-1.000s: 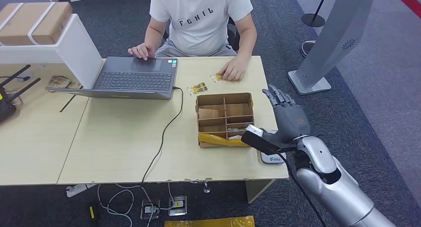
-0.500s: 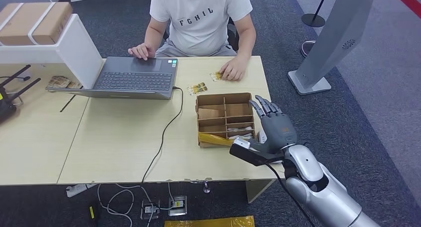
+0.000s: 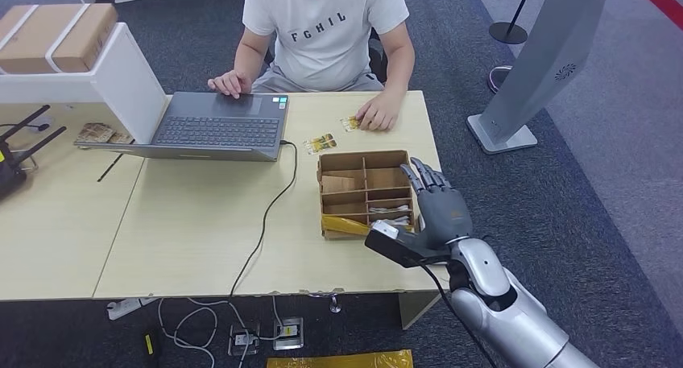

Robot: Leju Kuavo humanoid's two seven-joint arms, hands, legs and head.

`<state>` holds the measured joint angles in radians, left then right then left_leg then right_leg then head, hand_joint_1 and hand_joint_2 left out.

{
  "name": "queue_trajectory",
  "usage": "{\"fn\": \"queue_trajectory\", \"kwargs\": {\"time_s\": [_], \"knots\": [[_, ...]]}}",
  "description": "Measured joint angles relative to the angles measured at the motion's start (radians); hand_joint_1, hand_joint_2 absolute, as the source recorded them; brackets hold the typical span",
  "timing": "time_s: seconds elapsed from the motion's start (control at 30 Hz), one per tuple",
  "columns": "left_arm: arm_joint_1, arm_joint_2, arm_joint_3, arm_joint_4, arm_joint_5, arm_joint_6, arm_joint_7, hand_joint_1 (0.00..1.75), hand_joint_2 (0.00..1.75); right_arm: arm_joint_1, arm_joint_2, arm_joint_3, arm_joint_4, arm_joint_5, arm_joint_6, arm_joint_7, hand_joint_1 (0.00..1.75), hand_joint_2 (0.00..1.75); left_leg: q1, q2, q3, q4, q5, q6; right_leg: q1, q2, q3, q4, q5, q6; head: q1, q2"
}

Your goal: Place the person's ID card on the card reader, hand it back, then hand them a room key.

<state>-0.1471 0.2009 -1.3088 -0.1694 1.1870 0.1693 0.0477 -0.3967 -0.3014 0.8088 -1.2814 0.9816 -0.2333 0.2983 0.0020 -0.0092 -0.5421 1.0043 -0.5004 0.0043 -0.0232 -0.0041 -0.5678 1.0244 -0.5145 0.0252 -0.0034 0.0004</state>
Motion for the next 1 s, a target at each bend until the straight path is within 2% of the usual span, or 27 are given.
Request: {"fn": "queue_trajectory", "kwargs": {"time_s": [0.4,1.0], "knots": [[0.000,-0.003,0.000,0.000,0.000,-0.001,-0.003,0.00,0.00,0.001,0.027,-0.006,0.060,0.056,-0.031,0.010,0.00,1.75,0.000,0.000,0.000,0.000,0.000,0.000,0.000,0.000,0.000,0.000,0.000,0.000,0.000,0.000],[0.000,-0.004,0.000,0.000,0.007,0.000,-0.004,0.00,0.00,0.000,0.093,-0.025,0.166,0.090,-0.049,-0.039,0.00,1.75,0.000,0.000,0.000,0.000,0.000,0.000,0.000,0.000,0.000,0.000,0.000,0.000,0.000,0.000]]}}
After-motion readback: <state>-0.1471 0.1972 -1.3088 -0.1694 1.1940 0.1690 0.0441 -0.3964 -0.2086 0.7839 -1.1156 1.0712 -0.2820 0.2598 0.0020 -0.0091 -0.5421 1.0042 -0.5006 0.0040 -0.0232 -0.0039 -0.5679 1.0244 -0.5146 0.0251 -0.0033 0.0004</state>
